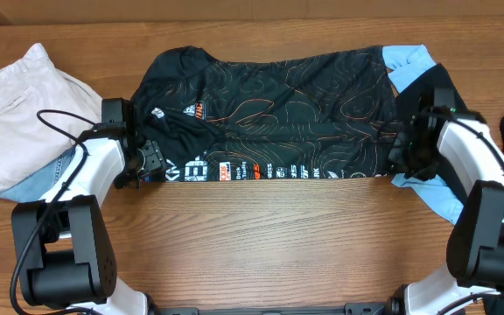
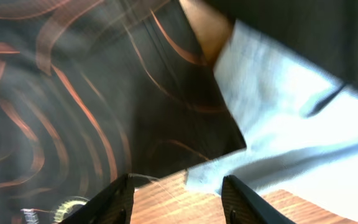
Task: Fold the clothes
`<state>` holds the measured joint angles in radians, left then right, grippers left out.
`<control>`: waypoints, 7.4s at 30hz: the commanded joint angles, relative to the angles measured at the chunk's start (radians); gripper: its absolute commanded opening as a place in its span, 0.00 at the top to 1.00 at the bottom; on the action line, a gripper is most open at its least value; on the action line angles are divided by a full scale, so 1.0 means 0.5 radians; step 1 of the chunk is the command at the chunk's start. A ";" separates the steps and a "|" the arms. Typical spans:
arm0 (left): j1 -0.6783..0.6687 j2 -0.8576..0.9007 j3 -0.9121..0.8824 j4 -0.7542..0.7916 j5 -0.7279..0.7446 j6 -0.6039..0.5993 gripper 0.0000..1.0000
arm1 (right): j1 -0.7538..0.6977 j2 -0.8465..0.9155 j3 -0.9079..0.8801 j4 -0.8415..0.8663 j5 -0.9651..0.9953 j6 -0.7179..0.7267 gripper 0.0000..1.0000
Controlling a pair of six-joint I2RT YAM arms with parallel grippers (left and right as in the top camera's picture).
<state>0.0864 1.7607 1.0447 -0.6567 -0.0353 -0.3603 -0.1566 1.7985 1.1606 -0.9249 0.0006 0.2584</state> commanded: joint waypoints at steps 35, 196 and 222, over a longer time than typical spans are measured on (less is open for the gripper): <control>0.091 0.335 -0.021 -0.209 -0.266 -0.067 0.29 | -0.396 -0.002 -0.291 0.395 0.085 0.173 0.38; 0.233 0.108 -0.020 -0.114 -0.327 -0.159 0.83 | -0.130 0.233 0.071 -0.361 0.117 0.111 0.96; 0.300 -0.015 -0.019 -0.802 -0.789 -0.581 0.96 | -0.134 0.233 0.071 -0.905 0.140 0.114 0.96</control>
<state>0.2253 1.7954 1.0328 -1.0523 -0.3874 -0.6231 -0.2203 1.9179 1.1980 -1.3594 0.0357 0.3099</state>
